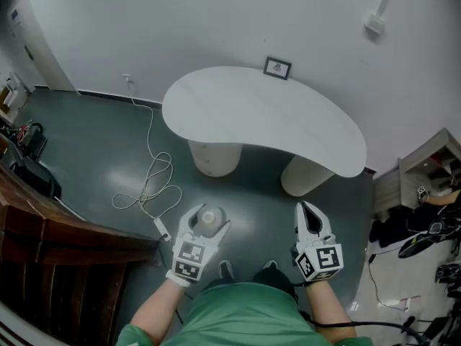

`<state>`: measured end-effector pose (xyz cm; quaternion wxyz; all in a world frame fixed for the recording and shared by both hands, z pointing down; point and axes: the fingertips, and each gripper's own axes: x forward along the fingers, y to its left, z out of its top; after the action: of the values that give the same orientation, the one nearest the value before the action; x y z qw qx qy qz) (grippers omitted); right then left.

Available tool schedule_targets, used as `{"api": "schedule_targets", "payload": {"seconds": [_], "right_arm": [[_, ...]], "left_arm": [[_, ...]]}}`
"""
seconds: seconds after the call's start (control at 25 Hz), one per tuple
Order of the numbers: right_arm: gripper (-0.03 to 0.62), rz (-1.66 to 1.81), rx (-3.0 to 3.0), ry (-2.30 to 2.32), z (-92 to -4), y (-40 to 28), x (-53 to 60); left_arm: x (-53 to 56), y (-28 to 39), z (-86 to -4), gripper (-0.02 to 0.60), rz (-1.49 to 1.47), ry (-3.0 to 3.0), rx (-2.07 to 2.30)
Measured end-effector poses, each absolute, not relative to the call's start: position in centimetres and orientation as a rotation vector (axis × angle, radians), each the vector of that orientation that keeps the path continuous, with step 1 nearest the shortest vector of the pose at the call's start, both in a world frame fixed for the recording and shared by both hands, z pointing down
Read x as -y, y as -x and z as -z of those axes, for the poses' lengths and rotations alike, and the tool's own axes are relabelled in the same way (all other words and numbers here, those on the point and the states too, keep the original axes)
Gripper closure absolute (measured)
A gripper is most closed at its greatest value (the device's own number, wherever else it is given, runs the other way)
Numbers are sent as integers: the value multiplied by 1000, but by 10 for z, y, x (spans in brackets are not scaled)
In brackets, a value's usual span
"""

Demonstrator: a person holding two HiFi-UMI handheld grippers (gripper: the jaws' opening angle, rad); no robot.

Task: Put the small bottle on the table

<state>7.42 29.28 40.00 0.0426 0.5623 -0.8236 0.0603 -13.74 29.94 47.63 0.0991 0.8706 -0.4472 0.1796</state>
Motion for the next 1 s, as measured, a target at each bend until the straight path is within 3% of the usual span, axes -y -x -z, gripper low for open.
{"api": "schedule_targets", "payload": {"seconds": [0.36, 1.0], "right_arm": [[591, -176, 2564, -1633, -404, -52, -266], [591, -248, 2686, -1519, -419, -87, -119]], "left_arm": [[-273, 142, -479, 239, -511, -2556, 1332], [-159, 98, -478, 239, -565, -2507, 1438]]}}
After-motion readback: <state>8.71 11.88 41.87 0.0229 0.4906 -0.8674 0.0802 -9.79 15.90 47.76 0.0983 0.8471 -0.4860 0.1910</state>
